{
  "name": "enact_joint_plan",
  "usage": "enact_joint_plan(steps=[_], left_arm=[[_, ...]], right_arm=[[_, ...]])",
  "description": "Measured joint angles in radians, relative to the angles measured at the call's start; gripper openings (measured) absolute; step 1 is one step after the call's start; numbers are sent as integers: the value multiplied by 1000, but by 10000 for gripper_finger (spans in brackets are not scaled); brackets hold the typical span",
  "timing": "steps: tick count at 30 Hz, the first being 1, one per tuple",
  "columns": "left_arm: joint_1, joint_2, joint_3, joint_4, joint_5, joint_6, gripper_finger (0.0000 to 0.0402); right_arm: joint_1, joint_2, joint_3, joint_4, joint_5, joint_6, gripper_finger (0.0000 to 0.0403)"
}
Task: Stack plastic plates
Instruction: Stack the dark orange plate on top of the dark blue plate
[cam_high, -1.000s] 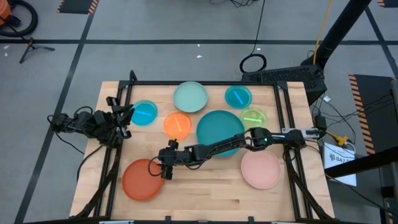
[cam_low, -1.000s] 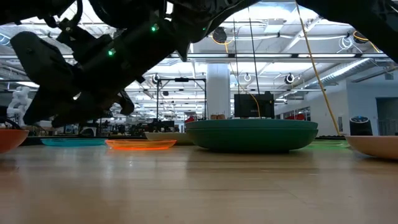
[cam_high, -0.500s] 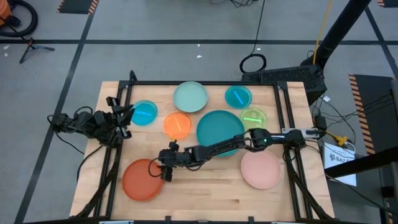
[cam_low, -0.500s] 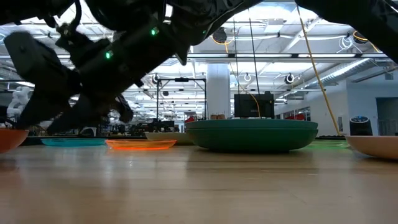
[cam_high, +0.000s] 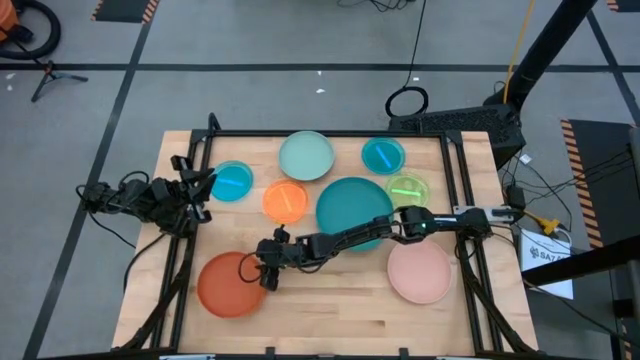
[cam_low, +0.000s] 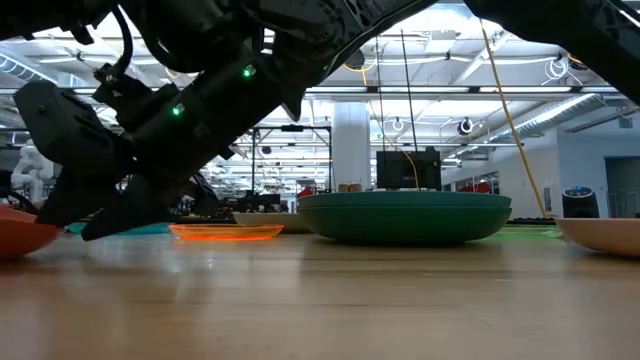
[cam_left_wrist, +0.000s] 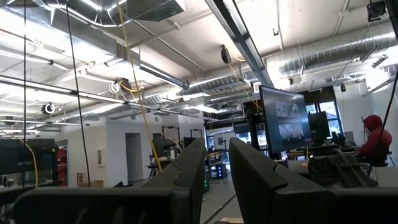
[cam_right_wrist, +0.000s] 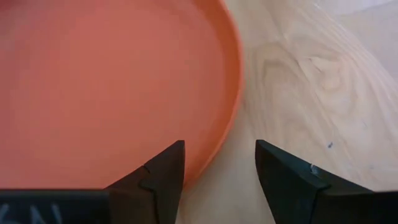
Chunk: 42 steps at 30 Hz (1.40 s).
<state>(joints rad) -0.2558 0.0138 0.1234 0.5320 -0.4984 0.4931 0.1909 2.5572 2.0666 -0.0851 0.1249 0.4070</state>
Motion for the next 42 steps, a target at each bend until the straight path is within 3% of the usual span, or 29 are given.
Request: enact_joint_plan(steps=[21,34,42], left_arm=[[0,0,0,0,0,-1,81],[0,0,0,-4,0,-5,81],[0,0,0,-7,0,-8,81]], right_arm=[[-21,-2,0,14,-22,29,8],[-24,-32,-2,55,-58,-8,3],[-34,-136,-1,-110,-103,-100,2]])
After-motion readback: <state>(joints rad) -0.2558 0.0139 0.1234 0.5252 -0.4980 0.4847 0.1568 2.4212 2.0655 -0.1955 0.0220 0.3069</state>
